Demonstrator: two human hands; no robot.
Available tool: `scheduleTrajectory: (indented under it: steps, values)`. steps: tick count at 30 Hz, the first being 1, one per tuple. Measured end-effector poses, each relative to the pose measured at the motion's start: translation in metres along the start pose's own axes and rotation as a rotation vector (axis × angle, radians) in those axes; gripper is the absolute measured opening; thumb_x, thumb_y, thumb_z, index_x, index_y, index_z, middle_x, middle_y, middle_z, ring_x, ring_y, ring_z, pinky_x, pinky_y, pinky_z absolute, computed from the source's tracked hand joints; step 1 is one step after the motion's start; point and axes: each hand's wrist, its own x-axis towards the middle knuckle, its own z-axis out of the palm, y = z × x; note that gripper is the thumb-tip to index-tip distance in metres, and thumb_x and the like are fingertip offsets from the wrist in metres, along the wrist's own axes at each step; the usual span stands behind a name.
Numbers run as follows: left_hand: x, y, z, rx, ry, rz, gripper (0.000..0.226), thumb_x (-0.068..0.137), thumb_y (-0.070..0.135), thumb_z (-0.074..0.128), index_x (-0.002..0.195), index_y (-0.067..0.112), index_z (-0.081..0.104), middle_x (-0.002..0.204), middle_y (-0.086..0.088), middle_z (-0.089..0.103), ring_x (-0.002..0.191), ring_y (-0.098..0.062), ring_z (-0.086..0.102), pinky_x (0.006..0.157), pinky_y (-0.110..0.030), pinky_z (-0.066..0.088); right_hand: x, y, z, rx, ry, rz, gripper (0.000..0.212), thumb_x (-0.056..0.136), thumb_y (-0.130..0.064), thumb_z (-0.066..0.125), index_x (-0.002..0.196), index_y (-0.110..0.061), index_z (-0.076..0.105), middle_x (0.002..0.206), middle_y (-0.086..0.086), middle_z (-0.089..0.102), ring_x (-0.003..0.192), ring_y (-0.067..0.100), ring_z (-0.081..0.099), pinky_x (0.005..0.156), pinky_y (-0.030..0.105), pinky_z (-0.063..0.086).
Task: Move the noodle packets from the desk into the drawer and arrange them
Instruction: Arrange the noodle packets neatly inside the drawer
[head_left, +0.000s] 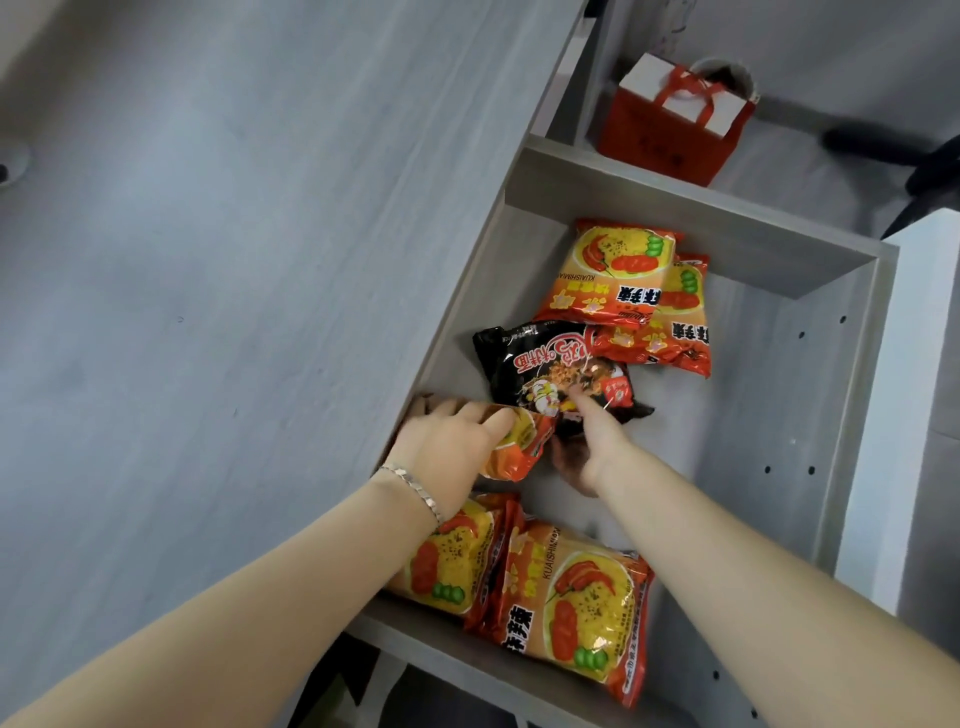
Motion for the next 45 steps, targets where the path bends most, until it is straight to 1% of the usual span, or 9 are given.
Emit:
scheduleTrajectory:
  steps: [12, 17, 22, 28, 31, 36, 38, 41, 45]
  values:
    - [0.013, 0.009, 0.023, 0.116, -0.299, 0.02, 0.1, 0.082, 0.013, 0.063, 0.148, 0.034, -0.01, 0.158, -0.004, -0.02, 0.143, -0.03, -0.022, 0.114, -0.058, -0.011, 0.016, -0.027, -0.048, -0.062, 0.185, -0.299, 0.034, 0.082, -0.033, 0.068, 0.097, -0.007, 0.051, 0.076, 0.002, 0.051, 0.061, 0.01, 0.047, 0.035, 0.015, 0.049]
    - [0.029, 0.011, 0.003, -0.104, -0.184, -0.055, 0.064, 0.081, 0.048, 0.055, 0.14, 0.03, 0.037, 0.153, -0.004, 0.024, 0.141, -0.026, 0.016, 0.114, -0.049, 0.015, 0.012, -0.025, -0.043, -0.082, 0.167, -0.303, 0.032, 0.085, -0.033, 0.063, 0.1, -0.008, 0.05, 0.076, 0.001, 0.05, 0.062, 0.009, 0.047, 0.037, 0.017, 0.05]
    - [0.055, -0.001, 0.008, -0.082, -0.374, -0.11, 0.112, 0.062, 0.07, 0.067, 0.147, 0.043, -0.003, 0.16, -0.005, -0.003, 0.146, -0.032, -0.009, 0.115, -0.058, -0.002, 0.007, -0.024, -0.04, -0.075, 0.164, -0.309, 0.033, 0.086, -0.032, 0.062, 0.107, -0.008, 0.054, 0.093, 0.006, 0.054, 0.062, 0.01, 0.047, 0.036, 0.017, 0.05]
    - [0.034, 0.01, 0.04, 0.044, -0.187, -0.149, 0.107, 0.073, 0.074, 0.048, 0.146, 0.034, -0.018, 0.156, -0.009, 0.008, 0.143, -0.042, -0.012, 0.111, -0.062, -0.005, 0.008, -0.026, -0.04, -0.049, 0.139, -0.284, 0.044, 0.086, -0.03, 0.063, 0.119, -0.003, 0.053, 0.102, 0.008, 0.054, 0.065, 0.011, 0.047, 0.049, 0.023, 0.055]
    - [0.035, 0.007, 0.039, 0.04, -0.152, -0.167, 0.096, 0.074, 0.074, 0.048, 0.148, 0.035, 0.0, 0.154, -0.01, 0.011, 0.143, -0.043, -0.009, 0.113, -0.06, -0.004, 0.007, -0.027, -0.044, -0.085, 0.14, -0.243, 0.046, 0.086, -0.032, 0.062, 0.12, -0.003, 0.052, 0.105, 0.012, 0.054, 0.065, 0.014, 0.05, 0.062, 0.03, 0.054]
    - [0.039, 0.005, 0.03, 0.036, -0.265, -0.152, 0.089, 0.074, 0.071, 0.053, 0.145, 0.03, 0.016, 0.152, -0.013, 0.014, 0.142, -0.043, 0.003, 0.116, -0.056, 0.003, -0.025, -0.037, -0.044, -0.83, -0.034, 0.029, 0.057, 0.087, -0.056, 0.045, 0.094, -0.001, 0.058, 0.074, 0.009, 0.057, 0.054, 0.013, 0.05, 0.046, 0.019, 0.047]
    - [0.041, 0.001, 0.026, 0.013, -0.273, -0.156, 0.09, 0.072, 0.071, 0.055, 0.144, 0.031, 0.019, 0.151, -0.011, 0.018, 0.141, -0.04, 0.008, 0.117, -0.054, 0.007, -0.035, -0.047, -0.035, -0.996, 0.0, -0.135, 0.052, 0.087, -0.054, 0.047, 0.078, -0.004, 0.06, 0.061, 0.004, 0.054, 0.047, 0.011, 0.045, 0.042, 0.018, 0.042]
    - [0.042, 0.0, 0.024, -0.007, -0.286, -0.17, 0.09, 0.072, 0.068, 0.058, 0.144, 0.029, 0.021, 0.15, -0.009, 0.02, 0.141, -0.037, 0.01, 0.118, -0.052, 0.008, -0.029, -0.073, -0.017, -0.901, 0.257, -0.735, 0.051, 0.085, -0.054, 0.047, 0.082, -0.005, 0.058, 0.053, 0.003, 0.053, 0.046, 0.015, 0.056, 0.052, 0.021, 0.043]
    - [0.043, 0.004, 0.015, -0.084, -0.304, -0.238, 0.068, 0.085, 0.053, 0.052, 0.143, 0.025, 0.03, 0.151, -0.01, 0.027, 0.144, -0.036, 0.009, 0.119, -0.05, 0.004, -0.017, -0.105, 0.006, -0.646, 0.397, -0.839, 0.061, 0.08, -0.053, 0.056, 0.117, -0.006, 0.045, 0.1, 0.01, 0.065, 0.078, 0.029, 0.069, 0.071, 0.043, 0.059]
